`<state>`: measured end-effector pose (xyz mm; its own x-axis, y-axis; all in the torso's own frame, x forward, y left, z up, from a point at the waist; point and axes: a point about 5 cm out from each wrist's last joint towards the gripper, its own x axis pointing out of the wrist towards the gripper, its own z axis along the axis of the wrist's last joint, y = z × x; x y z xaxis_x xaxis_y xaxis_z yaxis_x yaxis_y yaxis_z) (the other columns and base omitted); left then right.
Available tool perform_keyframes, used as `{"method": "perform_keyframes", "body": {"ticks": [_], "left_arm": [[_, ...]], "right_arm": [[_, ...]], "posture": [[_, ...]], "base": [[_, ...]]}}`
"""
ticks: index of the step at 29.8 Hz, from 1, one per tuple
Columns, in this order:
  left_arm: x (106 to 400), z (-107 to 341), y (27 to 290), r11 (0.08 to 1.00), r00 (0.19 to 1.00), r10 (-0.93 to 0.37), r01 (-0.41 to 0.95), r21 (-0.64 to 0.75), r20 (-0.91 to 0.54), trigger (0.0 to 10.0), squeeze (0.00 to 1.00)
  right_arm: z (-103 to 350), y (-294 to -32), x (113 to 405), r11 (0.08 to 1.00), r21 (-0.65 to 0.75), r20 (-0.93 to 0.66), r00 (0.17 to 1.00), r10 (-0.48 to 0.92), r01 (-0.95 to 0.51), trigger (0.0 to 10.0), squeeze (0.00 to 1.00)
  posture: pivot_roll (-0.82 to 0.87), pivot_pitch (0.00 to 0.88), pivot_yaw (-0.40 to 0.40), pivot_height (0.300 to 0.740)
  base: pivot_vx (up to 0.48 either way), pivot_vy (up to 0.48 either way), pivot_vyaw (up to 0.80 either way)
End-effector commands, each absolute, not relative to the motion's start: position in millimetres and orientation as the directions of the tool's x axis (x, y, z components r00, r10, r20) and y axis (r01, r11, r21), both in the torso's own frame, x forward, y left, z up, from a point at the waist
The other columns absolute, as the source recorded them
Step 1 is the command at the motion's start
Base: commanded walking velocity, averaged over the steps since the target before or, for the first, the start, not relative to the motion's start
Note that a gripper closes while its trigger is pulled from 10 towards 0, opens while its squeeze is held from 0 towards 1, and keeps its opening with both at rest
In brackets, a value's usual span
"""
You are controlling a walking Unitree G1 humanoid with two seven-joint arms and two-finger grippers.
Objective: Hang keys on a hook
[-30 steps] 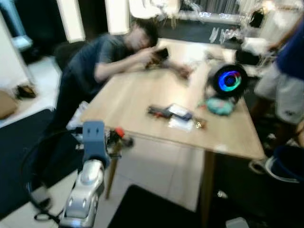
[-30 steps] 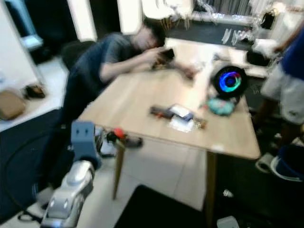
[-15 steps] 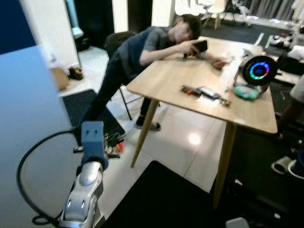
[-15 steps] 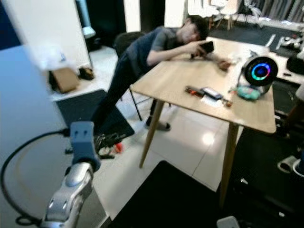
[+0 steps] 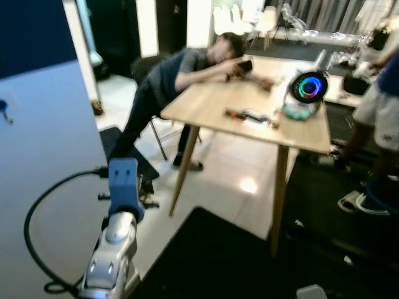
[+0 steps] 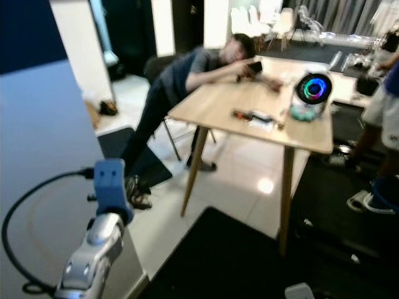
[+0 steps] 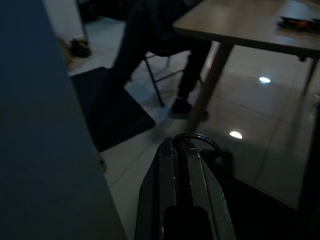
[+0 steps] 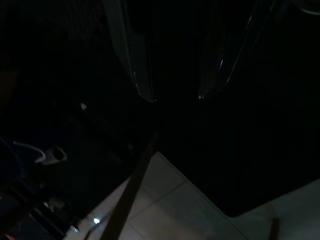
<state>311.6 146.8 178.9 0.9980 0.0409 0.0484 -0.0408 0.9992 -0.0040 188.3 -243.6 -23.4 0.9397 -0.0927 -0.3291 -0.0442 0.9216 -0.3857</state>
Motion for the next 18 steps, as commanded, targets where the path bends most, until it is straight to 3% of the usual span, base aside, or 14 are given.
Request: {"method": "perform_keyframes", "body": {"ticks": [1,18], "left_arm": [[310.9,179.8,150.0,0.998,0.997,0.052,-0.053,0.019,0.059,10.0,0.00],[311.4,179.8,150.3,0.998,0.997,0.052,-0.054,0.024,0.057,10.0,0.00]], "right_arm": [[-25.1,-242.2,186.3,0.924,-0.380,-0.337,0.937,-0.087,-0.051,10.0,0.00],[-27.3,-239.4,185.5,0.922,-0.381,-0.347,0.934,-0.080,-0.063,10.0,0.00]], "posture": [[-0.01,0.154,0.018,0.740],[-0.01,0.154,0.023,0.740]], "base": [[0.000,0.000,0.00],[0.000,0.000,0.00]]}}
